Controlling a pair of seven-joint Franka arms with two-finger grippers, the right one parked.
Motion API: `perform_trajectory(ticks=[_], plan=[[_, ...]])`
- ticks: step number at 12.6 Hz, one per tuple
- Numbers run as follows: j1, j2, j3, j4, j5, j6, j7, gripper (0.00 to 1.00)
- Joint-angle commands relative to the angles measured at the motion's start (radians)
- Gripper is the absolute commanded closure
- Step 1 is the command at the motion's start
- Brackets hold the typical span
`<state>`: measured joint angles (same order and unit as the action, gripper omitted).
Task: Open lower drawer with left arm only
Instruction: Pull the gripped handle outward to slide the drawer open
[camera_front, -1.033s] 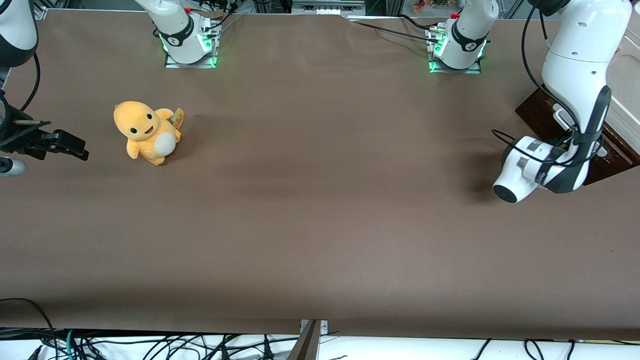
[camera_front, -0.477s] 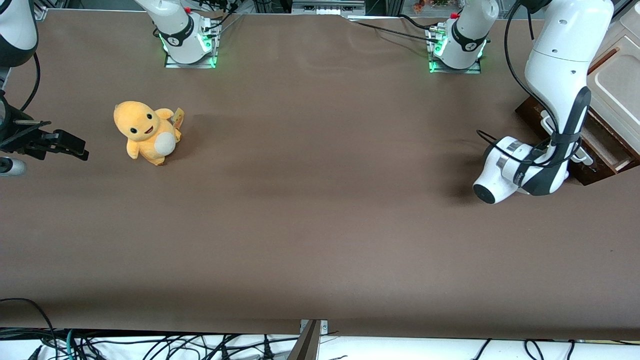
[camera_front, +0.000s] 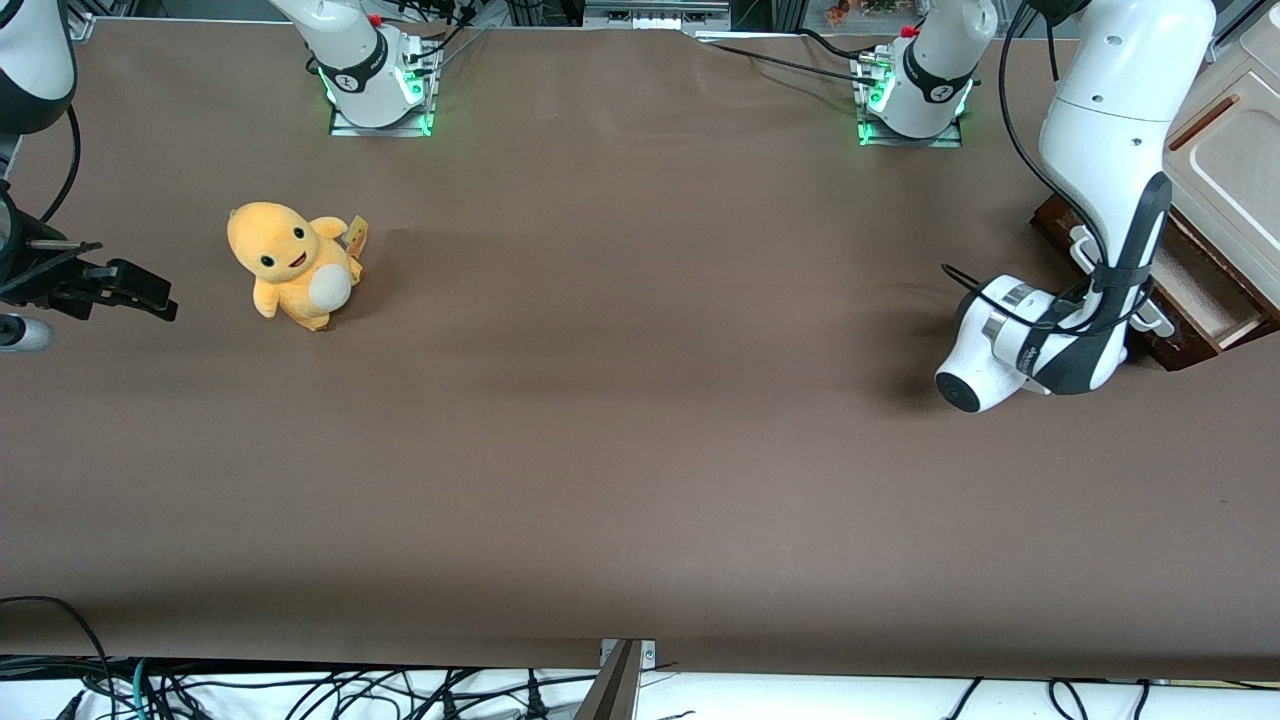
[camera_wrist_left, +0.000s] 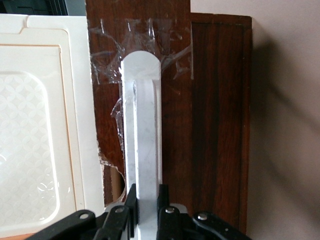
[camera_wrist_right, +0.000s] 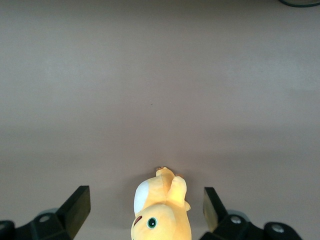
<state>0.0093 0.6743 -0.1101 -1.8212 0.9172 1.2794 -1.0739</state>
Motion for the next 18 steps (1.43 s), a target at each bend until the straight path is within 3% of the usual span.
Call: perform_trajectory(ticks=[1,16,17,18], plan=[[-0.037,0.016,0.003,0.033,-0.047,-0.042,0.023,1.0],[-0.074,0.03,0.003,0.068,-0.064,-0.088,0.026,1.0],[-0.071,0.03,0.003,0.068,-0.063,-0.088,0.026,0.87],[-0.063,0.033,0.003,0.068,-0.063,-0.086,0.028,0.33]])
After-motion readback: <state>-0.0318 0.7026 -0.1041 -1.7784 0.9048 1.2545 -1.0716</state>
